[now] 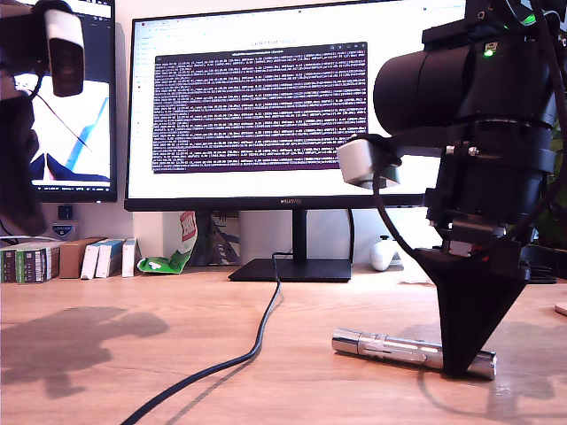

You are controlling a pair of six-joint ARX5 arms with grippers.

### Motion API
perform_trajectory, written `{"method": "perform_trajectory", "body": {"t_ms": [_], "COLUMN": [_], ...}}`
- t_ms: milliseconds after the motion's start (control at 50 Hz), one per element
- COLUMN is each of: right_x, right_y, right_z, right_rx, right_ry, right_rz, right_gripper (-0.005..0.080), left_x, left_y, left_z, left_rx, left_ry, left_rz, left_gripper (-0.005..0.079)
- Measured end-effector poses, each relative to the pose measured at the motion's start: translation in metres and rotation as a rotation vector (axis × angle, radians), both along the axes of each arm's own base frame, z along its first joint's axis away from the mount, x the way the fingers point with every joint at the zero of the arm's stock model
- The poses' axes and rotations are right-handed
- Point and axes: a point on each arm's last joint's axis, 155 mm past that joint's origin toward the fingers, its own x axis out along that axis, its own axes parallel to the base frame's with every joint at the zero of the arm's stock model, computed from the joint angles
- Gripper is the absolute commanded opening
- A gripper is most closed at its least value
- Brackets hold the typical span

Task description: Pick the metallic laser pointer with your right arm, pass it to your left arm, then place it down to the left side of the table

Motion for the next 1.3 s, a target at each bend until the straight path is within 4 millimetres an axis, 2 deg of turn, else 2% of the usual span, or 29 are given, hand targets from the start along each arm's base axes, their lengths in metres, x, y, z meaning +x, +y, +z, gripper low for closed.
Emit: {"method": "perform_trajectory", "body": {"t_ms": [260, 360, 420, 560, 740, 1040, 1300], "right_x": [-0.006, 0.002, 0.013, 0.029, 0.031, 0.023, 0.014], "right_y": [0.001, 0.013, 0.024, 0.043, 0.053, 0.067, 0.08], "right_z": [0.006, 0.023, 0.037, 0.059, 0.062, 0.064, 0.068], "right_rx": [-0.028, -0.007, 0.023, 0.086, 0.114, 0.161, 0.172], "right_ry": [0.04, 0.021, -0.011, -0.065, -0.085, -0.067, -0.072], "right_rz": [0.015, 0.027, 0.031, 0.043, 0.058, 0.089, 0.13], "right_gripper": [-0.0011, -0.0011, -0.0011, -0.0011, -0.0011, -0.0011, -0.0011], "left_x": [0.016, 0.021, 0.025, 0.039, 0.048, 0.057, 0.05], "left_y": [-0.007, -0.014, -0.019, -0.03, -0.037, -0.069, -0.085], "left_z": [0.004, 0.006, 0.007, 0.008, 0.005, 0.015, 0.019], "left_rx": [-0.031, -0.041, -0.043, -0.016, 0.076, 0.092, 0.072], "left_ry": [-0.052, -0.085, -0.119, -0.255, -0.448, -0.683, -0.725], "left_rz": [0.033, 0.015, -0.003, -0.086, -0.286, -0.512, -0.572], "left_gripper": [0.0215, 0.0345, 0.0388, 0.0398, 0.0398, 0.0398, 0.0398]}}
